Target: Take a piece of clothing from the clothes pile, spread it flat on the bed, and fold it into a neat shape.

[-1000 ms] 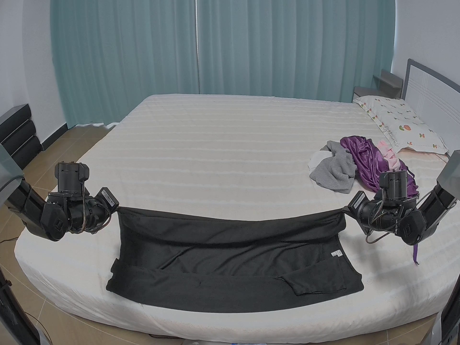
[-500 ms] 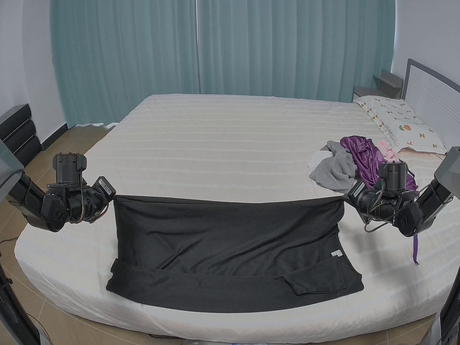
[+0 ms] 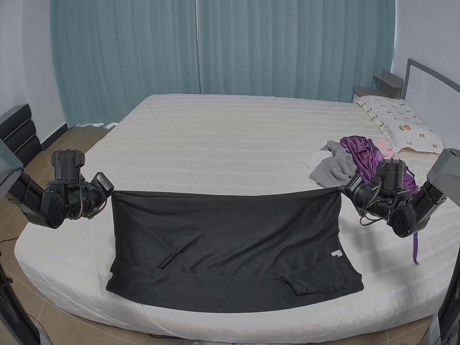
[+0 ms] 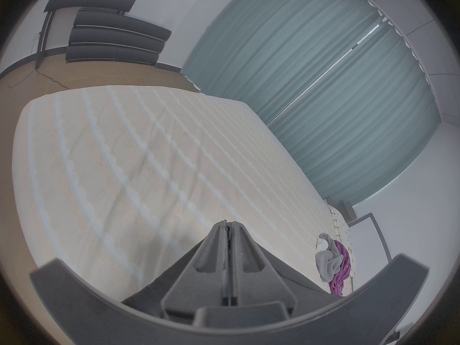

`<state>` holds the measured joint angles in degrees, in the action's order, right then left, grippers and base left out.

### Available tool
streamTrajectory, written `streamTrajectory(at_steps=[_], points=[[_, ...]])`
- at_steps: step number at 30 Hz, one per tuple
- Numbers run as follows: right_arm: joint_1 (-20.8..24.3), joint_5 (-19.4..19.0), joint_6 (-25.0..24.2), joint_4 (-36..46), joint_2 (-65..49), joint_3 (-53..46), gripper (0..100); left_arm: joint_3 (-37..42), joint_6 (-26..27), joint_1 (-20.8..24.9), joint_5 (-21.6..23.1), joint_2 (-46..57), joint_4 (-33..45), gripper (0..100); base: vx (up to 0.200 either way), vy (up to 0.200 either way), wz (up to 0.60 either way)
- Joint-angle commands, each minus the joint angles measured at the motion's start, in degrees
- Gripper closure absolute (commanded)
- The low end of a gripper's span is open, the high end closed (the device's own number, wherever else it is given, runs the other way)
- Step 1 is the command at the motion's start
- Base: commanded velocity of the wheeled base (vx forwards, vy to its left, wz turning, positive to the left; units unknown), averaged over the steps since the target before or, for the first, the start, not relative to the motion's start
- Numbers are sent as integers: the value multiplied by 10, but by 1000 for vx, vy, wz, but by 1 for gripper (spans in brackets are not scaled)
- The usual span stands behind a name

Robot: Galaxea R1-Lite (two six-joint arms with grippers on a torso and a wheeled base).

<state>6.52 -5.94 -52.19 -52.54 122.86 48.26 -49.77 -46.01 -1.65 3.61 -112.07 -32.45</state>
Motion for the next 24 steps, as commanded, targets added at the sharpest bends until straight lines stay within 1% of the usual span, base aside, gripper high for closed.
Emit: streamTrajectory(at_steps=[1, 12, 19, 20, 24], points=[[0, 0, 1, -3, 25, 10, 100, -6, 0, -2, -1, -17, -1, 100, 0, 0, 0], [-5, 0, 4, -2, 56, 33, 100, -24, 0, -5, 3, -54, 0, 100, 0, 0, 0], [-9, -4, 5, 7, 26, 13, 100, -14, 0, -5, 3, -46, 5, 100, 0, 0, 0], [-11, -16, 9, 6, 12, -8, 100, -6, 1, -6, 3, -36, 5, 100, 0, 0, 0], [-18, -33, 19, 6, -12, -48, 100, 18, 4, -6, 6, -10, 5, 100, 0, 0, 0]])
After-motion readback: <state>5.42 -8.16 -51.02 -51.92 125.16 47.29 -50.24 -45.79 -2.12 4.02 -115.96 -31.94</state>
